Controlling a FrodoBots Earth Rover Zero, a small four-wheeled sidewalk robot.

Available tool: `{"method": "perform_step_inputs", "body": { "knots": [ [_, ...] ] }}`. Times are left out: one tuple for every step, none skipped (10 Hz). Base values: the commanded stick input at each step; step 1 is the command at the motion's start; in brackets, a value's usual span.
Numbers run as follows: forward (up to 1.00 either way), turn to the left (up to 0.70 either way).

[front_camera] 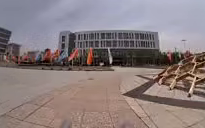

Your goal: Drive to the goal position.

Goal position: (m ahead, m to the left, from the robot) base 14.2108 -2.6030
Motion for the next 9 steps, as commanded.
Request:
{"method": "perform_step_inputs", "body": {
  "knots": [
    [1.00,0.00],
    [1.00,0.00],
    [1.00,-0.19],
    [1.00,-0.31],
    [1.00,-0.31],
    [1.00,-0.32],
    [1.00,-0.33],
    [1.00,-0.23],
    [1.00,-0.02]
  ]
}}
